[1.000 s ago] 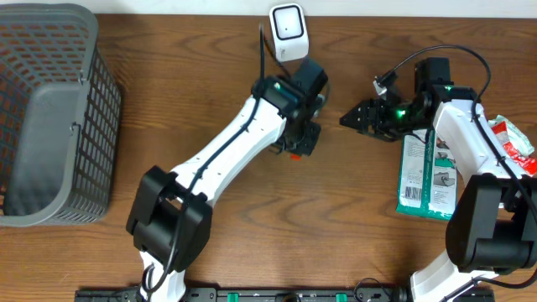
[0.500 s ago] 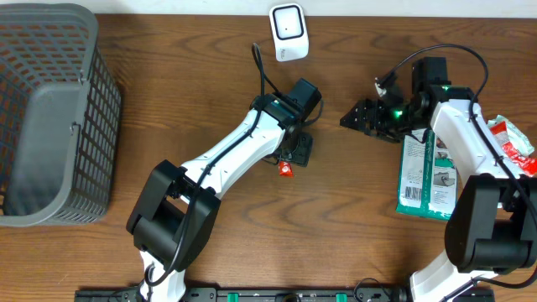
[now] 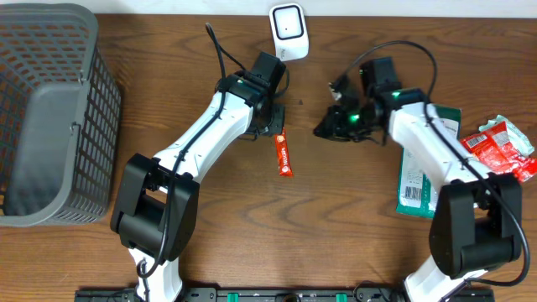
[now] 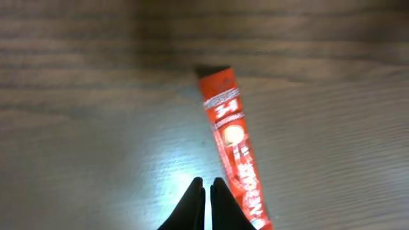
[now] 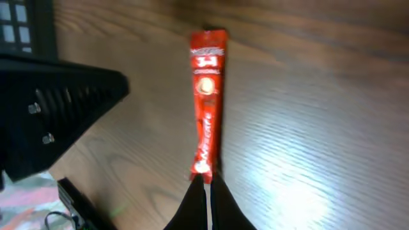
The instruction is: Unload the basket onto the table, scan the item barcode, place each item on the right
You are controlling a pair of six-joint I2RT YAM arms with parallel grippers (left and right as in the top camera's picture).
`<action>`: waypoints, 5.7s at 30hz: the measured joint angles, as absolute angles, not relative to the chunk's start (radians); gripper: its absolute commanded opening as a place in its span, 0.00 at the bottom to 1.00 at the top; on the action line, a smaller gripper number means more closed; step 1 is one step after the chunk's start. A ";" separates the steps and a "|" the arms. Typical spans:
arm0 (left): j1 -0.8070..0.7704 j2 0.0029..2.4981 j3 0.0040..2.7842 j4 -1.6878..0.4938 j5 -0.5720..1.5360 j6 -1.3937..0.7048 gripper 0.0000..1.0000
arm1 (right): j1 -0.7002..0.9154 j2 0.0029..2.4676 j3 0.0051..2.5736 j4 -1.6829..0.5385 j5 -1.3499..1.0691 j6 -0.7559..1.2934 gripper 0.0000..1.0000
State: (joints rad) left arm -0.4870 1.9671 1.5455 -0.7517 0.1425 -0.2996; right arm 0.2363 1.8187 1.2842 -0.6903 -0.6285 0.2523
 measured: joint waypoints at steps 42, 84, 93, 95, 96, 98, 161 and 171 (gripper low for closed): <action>-0.494 2.067 1.367 -0.441 0.264 -0.280 0.12 | 0.541 1.848 0.963 -0.181 -0.263 0.621 0.01; -0.203 1.629 1.364 -0.874 -0.131 -0.243 0.82 | 0.749 1.920 1.245 -0.529 0.128 0.463 0.47; -0.203 1.629 1.364 -0.875 -0.131 -0.243 0.82 | 0.751 1.990 1.245 -0.508 0.145 0.470 0.29; -0.203 1.629 1.364 -0.875 -0.131 -0.243 0.83 | 0.751 1.990 1.245 -0.509 0.147 0.470 0.30; -0.203 1.629 1.364 -0.875 -0.131 -0.243 0.83 | 0.751 1.990 1.245 -0.508 0.147 0.470 0.30; -0.203 1.629 1.364 -0.875 -0.131 -0.243 0.83 | 0.751 1.990 1.245 -0.509 0.147 0.470 0.32; -0.203 1.630 1.363 -0.875 -0.134 -0.243 0.83 | 0.447 2.157 2.326 -1.187 -0.005 0.167 0.01; -0.203 1.630 1.363 -0.875 -0.134 -0.243 0.83 | 0.447 2.368 2.329 -0.908 0.128 0.140 0.01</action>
State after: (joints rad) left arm -0.2028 1.6299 1.3628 -0.8753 -0.1345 -0.2428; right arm 0.4465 2.3680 2.3291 -0.9085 0.1276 0.1398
